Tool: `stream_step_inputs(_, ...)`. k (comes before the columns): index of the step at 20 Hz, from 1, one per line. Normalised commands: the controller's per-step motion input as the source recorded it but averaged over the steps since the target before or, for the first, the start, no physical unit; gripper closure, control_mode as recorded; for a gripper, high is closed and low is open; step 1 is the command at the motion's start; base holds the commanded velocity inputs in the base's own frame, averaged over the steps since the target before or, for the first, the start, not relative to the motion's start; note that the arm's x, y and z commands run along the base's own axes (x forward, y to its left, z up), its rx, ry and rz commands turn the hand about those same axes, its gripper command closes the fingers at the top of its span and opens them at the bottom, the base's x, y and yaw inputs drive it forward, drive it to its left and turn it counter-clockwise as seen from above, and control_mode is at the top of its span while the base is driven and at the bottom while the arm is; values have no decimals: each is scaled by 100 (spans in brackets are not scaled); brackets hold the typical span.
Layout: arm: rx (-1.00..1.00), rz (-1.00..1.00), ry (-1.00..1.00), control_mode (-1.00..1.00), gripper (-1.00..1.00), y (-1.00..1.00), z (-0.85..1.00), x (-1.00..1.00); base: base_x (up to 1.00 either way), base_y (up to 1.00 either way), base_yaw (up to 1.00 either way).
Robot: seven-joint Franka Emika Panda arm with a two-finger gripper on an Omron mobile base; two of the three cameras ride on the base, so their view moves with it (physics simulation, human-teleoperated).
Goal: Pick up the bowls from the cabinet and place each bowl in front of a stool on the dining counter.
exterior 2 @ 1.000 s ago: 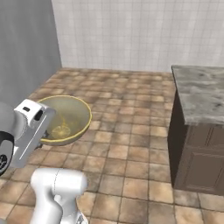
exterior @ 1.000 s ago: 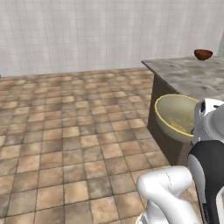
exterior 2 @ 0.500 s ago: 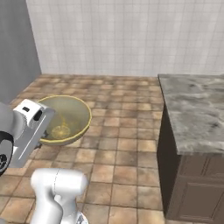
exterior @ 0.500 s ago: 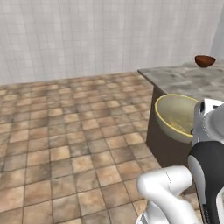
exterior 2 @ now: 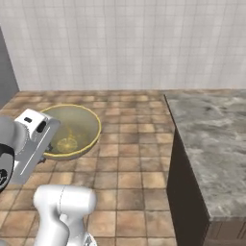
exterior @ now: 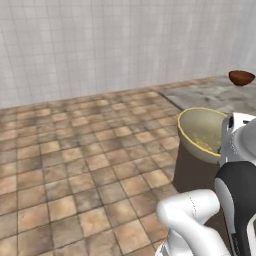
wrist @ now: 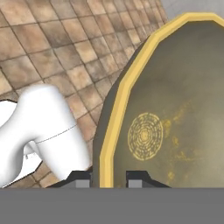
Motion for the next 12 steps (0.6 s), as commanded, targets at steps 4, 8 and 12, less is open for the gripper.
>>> stream_step_inputs(4, 0, 0, 0, 100, 100, 0, 0, 0, 100, 36, -18)
stream_step_inputs(8, 0, 0, 0, 100, 100, 0, 0, 0, 100, 28, -11)
stream_step_inputs(12, 0, 0, 0, 100, 100, 0, 0, 0, 100, 27, -4)
